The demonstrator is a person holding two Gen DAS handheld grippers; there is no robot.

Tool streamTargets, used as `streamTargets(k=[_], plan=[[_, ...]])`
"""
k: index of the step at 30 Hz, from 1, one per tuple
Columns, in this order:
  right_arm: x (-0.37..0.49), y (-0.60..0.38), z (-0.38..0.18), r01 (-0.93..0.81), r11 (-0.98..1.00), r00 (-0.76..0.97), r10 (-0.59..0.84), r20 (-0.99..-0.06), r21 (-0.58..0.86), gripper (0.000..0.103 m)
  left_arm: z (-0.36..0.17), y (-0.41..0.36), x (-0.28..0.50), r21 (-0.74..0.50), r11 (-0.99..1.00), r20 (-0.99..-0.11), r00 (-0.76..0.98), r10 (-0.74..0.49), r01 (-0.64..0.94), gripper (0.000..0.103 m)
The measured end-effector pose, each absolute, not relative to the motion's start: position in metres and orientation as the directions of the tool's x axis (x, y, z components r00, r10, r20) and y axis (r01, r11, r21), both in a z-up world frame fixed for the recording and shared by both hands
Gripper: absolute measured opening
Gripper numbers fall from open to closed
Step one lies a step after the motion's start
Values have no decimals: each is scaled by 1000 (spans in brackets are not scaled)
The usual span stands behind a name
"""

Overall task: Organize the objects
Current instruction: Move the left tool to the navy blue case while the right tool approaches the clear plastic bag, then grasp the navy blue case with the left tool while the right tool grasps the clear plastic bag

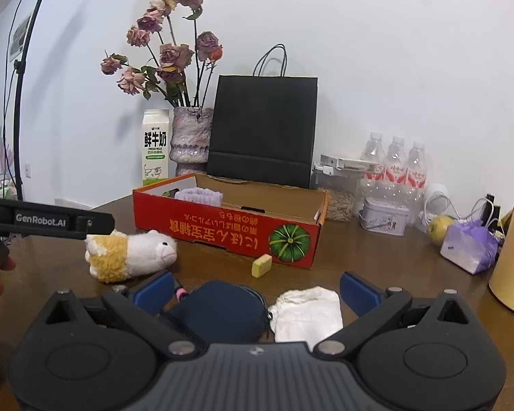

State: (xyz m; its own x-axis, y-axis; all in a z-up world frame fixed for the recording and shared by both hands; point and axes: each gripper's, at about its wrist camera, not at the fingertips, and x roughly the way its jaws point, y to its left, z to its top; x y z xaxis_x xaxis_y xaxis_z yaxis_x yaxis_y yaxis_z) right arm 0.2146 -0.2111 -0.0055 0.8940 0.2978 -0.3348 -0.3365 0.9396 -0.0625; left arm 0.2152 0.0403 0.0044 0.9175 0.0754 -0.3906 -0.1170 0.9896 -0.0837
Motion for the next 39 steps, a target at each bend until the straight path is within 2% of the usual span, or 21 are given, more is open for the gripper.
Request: streamTargets(k=[18, 30, 39], plan=[[201, -277, -20, -348, 936, 865, 304, -400, -42, 103, -15, -5, 209, -44, 998, -487, 873, 14, -41, 103], [232, -329, -27, -316, 947, 852, 259, -455, -53, 103, -22, -43, 225, -46, 999, -515, 857, -22, -2, 103], [272, -333, -41, -337, 941, 798, 296, -524, 19, 86, -23, -61, 231, -50, 999, -524, 851, -37, 12, 103]])
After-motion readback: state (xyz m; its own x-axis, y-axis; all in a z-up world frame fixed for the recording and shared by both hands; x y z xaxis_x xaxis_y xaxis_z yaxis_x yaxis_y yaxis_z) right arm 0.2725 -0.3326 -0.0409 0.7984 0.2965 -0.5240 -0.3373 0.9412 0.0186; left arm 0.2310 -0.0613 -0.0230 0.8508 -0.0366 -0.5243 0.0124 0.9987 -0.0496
